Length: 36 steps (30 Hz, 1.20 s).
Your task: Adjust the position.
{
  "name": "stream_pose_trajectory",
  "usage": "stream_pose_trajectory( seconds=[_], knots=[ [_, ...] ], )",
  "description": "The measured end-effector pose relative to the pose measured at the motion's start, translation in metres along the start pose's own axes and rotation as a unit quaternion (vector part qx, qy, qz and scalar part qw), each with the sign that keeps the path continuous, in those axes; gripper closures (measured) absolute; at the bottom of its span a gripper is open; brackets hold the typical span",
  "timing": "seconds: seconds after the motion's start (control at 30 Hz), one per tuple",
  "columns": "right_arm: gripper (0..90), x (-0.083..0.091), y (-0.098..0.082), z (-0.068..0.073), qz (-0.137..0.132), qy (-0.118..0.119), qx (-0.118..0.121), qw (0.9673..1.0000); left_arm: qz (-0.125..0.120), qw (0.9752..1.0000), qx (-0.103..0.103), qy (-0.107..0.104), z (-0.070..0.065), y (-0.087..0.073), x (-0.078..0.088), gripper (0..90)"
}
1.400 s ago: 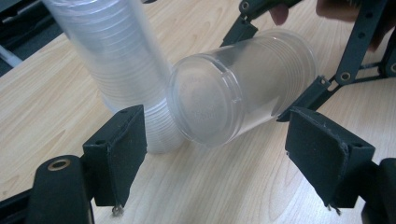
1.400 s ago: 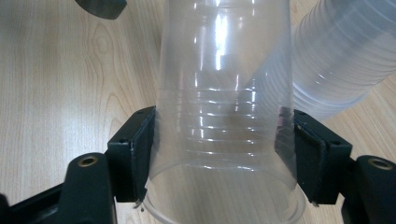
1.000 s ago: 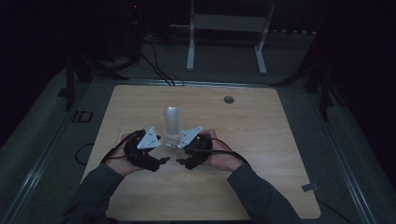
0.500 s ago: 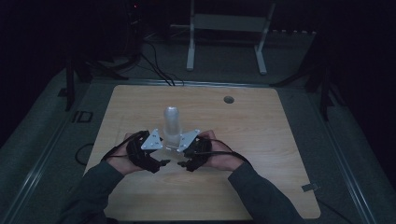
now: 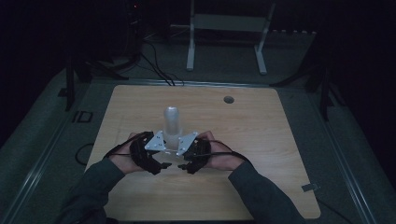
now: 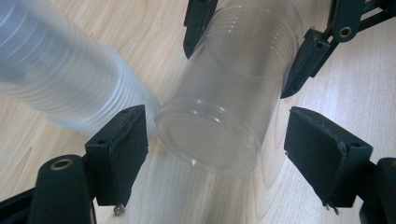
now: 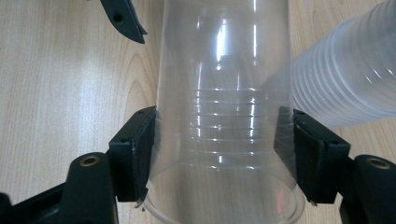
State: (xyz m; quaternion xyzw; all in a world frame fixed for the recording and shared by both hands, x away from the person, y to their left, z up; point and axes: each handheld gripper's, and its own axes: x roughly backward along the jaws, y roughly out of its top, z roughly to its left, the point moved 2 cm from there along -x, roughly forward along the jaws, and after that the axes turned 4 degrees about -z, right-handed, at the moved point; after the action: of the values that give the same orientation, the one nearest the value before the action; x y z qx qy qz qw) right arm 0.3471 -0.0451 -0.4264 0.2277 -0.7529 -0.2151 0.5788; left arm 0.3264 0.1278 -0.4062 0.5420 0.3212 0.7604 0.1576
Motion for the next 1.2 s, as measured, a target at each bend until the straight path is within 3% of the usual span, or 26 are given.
stream_pose_trajectory(
  seconds=[0.6,1.2],
  knots=[
    [31.5,0.000,-0.002,0.000,0.020,0.011,0.025,0.9994,0.028,0.9990,-0.025,-0.027,-0.003,0.002,-0.009,27.7],
    [31.5,0.000,-0.002,0.003,0.027,0.017,0.042,0.9986,0.060,0.9965,-0.053,-0.022,-0.007,0.003,-0.017,35.9]
  ],
)
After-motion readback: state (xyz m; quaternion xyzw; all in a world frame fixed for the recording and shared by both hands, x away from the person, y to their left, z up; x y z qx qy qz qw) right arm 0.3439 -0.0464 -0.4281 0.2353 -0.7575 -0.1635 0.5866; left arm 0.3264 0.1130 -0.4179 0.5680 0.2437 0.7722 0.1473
